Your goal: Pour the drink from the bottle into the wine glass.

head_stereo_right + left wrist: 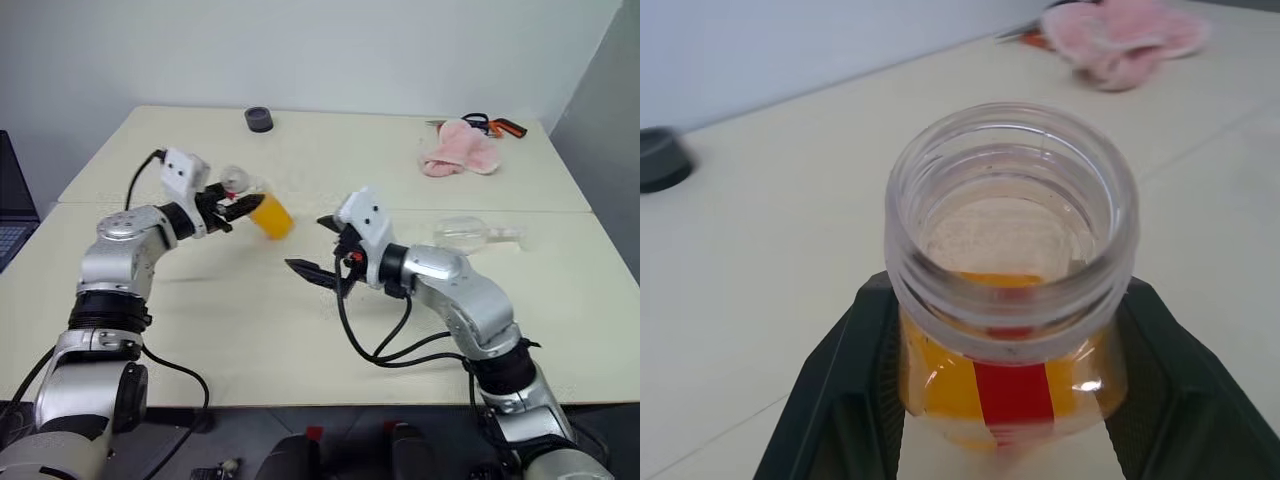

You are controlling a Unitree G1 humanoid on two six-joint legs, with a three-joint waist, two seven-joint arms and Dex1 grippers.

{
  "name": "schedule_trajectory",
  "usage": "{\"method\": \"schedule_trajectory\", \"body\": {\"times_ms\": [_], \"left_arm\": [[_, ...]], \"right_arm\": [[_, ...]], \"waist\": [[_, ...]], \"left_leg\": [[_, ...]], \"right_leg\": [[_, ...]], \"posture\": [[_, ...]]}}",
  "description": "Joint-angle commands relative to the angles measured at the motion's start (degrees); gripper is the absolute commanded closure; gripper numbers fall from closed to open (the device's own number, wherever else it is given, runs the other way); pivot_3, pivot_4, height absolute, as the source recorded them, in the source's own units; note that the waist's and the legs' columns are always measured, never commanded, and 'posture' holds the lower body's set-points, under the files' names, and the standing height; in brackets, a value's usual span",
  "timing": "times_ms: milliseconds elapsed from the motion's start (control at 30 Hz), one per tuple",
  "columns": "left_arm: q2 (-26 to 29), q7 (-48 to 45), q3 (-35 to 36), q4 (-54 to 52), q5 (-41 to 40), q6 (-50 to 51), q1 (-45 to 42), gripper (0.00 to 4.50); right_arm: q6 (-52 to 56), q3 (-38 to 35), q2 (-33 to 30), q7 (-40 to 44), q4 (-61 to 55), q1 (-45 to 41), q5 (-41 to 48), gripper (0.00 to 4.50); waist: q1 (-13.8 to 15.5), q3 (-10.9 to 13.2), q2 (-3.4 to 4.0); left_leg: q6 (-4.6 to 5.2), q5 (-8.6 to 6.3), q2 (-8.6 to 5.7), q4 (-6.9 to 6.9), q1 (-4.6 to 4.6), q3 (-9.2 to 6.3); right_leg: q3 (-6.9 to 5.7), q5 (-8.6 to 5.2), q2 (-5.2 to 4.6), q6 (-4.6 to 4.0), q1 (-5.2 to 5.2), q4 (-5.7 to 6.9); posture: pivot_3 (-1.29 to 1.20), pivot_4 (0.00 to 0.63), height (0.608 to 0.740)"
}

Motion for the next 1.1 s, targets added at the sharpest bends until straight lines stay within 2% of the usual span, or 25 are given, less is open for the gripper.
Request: {"method": "schedule_trajectory", "body": {"times_ms": [33, 433, 1100], "left_arm": [[2.55, 5.59, 2.19, 2.46, 2.20, 1.23, -0.94, 2.33], [4.80, 10.24, 1.96, 9.26, 2.61, 2.92, -5.03, 2.34], [4.11, 9.89, 2.27, 9.78, 1.80, 6.87, -10.07, 2.34]], "right_arm": [[-1.39, 2.09, 1.20, 1.51, 1.92, -3.11, -1.95, 0.00], [-4.96, 3.09, 6.22, 2.12, 8.97, -7.79, -7.19, 0.00], [-3.51, 1.02, 7.93, 2.06, 7.08, -7.34, -7.18, 0.00]], "waist": [[-0.04, 0.00, 0.00], [-0.71, -0.01, 0.00], [-0.70, -0.01, -0.01]], "left_leg": [[0.00, 0.00, -0.01, 0.00, 0.00, 0.02], [0.00, 0.00, 0.00, -0.02, 0.07, 0.02], [-0.01, 0.01, -0.01, -0.02, -0.12, 0.03]], "right_leg": [[0.02, 0.00, -0.01, 0.00, 0.00, 0.00], [0.01, 0.00, 0.02, 0.00, -0.02, 0.12], [-0.01, 0.01, -0.01, -0.01, -0.18, 0.08]], "posture": [[0.00, 0.150, 0.740], [0.00, 0.150, 0.740], [0.00, 0.150, 0.740]]}}
